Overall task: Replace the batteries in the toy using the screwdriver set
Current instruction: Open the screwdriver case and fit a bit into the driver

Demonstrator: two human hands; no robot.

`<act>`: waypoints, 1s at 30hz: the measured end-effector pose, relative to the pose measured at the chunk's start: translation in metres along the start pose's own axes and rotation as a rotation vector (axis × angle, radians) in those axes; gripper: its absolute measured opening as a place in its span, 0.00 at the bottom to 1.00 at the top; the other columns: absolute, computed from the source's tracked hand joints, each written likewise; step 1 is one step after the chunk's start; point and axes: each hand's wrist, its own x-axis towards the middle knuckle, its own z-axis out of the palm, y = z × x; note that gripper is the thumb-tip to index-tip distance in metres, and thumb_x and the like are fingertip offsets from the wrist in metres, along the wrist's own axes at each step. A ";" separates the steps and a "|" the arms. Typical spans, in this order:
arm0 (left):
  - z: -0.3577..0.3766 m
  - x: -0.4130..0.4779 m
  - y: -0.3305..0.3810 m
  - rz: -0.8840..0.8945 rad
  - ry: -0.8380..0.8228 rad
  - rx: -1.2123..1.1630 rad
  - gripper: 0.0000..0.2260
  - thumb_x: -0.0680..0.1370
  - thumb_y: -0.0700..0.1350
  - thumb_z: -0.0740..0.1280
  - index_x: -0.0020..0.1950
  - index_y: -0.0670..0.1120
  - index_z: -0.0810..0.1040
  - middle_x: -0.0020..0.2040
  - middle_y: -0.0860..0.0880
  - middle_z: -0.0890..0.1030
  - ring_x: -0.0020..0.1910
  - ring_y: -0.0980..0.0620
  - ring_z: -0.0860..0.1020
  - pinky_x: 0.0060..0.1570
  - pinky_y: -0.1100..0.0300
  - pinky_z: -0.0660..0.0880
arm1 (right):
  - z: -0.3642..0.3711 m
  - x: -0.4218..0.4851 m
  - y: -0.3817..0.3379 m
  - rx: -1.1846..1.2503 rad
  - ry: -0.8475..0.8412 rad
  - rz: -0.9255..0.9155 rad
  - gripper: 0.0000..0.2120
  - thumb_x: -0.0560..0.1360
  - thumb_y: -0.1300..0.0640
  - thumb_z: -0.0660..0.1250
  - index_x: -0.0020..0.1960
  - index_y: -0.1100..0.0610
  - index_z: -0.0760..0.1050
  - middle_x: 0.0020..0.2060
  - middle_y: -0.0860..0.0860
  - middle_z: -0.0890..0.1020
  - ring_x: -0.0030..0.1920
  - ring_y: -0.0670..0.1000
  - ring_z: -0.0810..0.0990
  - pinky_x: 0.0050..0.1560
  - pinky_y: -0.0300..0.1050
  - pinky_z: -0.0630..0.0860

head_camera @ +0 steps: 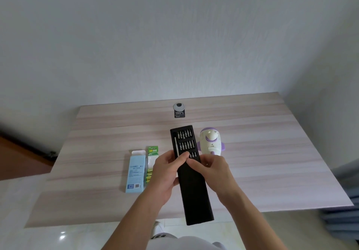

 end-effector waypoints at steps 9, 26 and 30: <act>0.014 -0.008 -0.018 0.038 0.155 -0.084 0.10 0.78 0.45 0.71 0.58 0.46 0.82 0.50 0.48 0.87 0.52 0.47 0.85 0.49 0.50 0.82 | -0.011 -0.008 0.014 -0.069 -0.051 0.028 0.11 0.73 0.46 0.74 0.52 0.50 0.79 0.43 0.48 0.85 0.43 0.48 0.86 0.45 0.47 0.84; -0.079 0.011 -0.004 0.096 0.376 -0.254 0.11 0.77 0.39 0.72 0.59 0.43 0.79 0.52 0.43 0.84 0.52 0.44 0.83 0.43 0.50 0.82 | 0.058 0.005 0.014 -0.190 -0.343 0.138 0.06 0.74 0.56 0.75 0.47 0.57 0.81 0.34 0.47 0.84 0.37 0.47 0.84 0.37 0.38 0.76; -0.126 0.024 0.006 0.067 0.375 -0.252 0.11 0.77 0.40 0.71 0.59 0.43 0.79 0.52 0.43 0.84 0.52 0.45 0.83 0.38 0.54 0.81 | 0.098 0.014 0.010 -0.171 -0.352 0.156 0.05 0.74 0.57 0.75 0.47 0.57 0.82 0.34 0.48 0.85 0.36 0.46 0.85 0.36 0.36 0.77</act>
